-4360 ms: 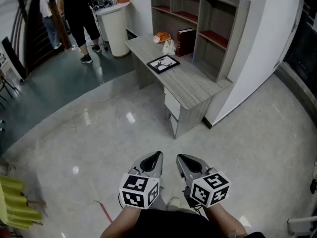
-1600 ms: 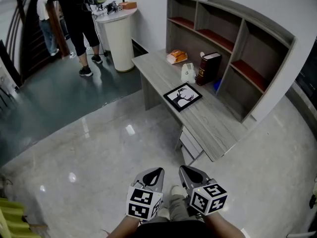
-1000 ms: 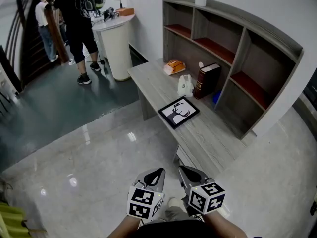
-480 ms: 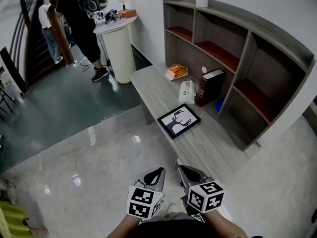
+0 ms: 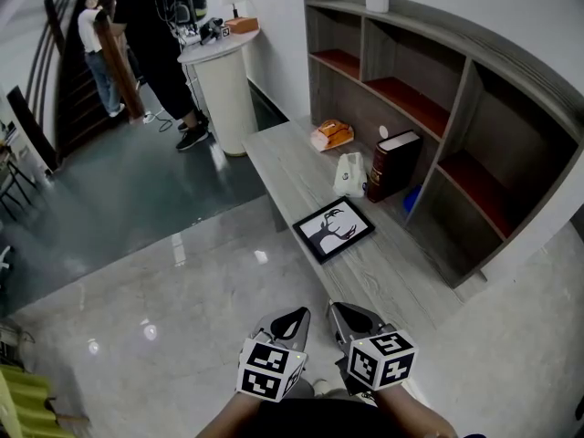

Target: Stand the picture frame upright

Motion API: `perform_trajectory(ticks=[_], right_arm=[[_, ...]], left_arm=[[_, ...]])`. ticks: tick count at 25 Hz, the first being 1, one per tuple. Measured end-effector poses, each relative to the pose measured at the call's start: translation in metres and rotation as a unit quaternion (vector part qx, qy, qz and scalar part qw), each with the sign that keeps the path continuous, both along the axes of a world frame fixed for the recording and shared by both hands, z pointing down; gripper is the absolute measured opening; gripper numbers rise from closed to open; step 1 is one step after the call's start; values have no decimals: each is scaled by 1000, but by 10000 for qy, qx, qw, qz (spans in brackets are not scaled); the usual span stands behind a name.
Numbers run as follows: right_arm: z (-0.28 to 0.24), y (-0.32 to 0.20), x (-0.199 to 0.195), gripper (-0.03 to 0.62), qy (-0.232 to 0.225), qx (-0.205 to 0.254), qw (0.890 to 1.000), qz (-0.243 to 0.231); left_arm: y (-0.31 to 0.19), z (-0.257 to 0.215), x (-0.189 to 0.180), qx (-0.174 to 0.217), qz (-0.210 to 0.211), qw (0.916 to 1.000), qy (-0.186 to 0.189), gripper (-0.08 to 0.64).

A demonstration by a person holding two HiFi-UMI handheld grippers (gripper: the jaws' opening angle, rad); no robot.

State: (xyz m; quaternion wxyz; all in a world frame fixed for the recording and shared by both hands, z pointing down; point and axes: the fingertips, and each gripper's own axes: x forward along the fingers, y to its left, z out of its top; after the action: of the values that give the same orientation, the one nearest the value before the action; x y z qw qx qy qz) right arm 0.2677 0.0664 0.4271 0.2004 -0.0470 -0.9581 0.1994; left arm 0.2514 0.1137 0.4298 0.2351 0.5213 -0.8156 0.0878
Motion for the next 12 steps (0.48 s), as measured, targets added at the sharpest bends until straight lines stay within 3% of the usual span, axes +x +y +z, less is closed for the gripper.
perform_trajectory(ticks=[12], right_arm=[[7,-18,-20,-3,128,90,9996,253]], left_arm=[[-16,5,-29,19,184,9998,55,-3]])
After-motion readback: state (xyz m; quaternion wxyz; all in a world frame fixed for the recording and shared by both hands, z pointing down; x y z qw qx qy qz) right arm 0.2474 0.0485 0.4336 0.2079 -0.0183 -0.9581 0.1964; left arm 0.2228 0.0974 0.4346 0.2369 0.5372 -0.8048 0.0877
